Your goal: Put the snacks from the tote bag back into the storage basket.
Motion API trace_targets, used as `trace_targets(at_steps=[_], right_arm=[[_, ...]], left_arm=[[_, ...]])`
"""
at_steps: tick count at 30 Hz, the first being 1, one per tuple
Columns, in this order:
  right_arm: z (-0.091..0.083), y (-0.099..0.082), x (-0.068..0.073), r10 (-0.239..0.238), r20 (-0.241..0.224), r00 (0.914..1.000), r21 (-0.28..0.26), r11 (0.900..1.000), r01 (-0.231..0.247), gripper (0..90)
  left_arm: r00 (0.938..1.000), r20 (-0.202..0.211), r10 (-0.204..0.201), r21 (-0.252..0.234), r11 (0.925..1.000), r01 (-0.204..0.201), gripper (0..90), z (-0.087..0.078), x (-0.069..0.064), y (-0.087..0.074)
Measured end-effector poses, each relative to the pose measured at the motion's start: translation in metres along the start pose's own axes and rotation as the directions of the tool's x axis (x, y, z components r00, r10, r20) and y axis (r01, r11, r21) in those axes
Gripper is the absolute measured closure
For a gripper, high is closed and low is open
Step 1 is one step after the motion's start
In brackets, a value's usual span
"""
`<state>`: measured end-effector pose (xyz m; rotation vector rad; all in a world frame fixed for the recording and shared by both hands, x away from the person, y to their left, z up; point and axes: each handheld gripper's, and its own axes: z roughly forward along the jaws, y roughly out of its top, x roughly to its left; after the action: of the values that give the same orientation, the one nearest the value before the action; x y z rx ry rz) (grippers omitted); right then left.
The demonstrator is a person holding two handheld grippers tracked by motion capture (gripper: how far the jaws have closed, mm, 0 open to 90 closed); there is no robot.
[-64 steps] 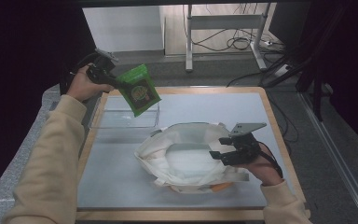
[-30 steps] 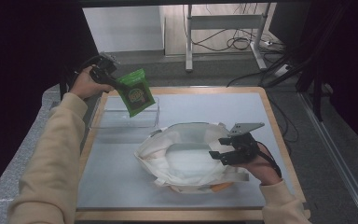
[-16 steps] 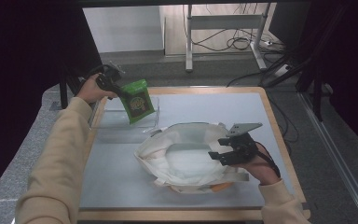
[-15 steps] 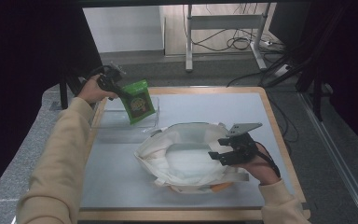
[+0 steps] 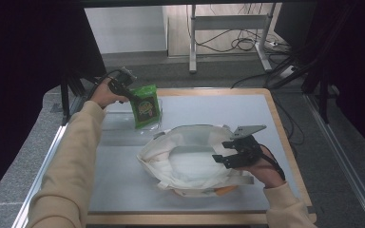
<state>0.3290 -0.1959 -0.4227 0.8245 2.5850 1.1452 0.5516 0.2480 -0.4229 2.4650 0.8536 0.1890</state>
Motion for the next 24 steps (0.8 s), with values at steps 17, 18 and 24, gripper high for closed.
trace_targets(at_steps=[17, 18, 24], right_arm=[[0.0, -0.001, -0.001, 0.001, -0.001, 1.0, 0.0, 1.0, -0.001, 35.2], [-0.001, -0.001, -0.001, 0.002, -0.001, 1.0, 0.0, 1.0, -0.002, 35.2], [-0.001, -0.002, -0.003, 0.005, 0.002, 1.0, 0.0, 1.0, -0.005, 35.2]], left_arm=[[0.9894, -0.138, -0.047, -0.146, 0.989, 0.027, 39.8, -0.01, 0.003, 0.009], [0.9891, -0.141, -0.043, -0.159, 0.987, 0.02, 39.9, -0.013, 0.002, 0.01], [0.991, -0.121, -0.058, -0.195, 0.9802, 0.034, 39.9, -0.026, -0.005, 0.017]])
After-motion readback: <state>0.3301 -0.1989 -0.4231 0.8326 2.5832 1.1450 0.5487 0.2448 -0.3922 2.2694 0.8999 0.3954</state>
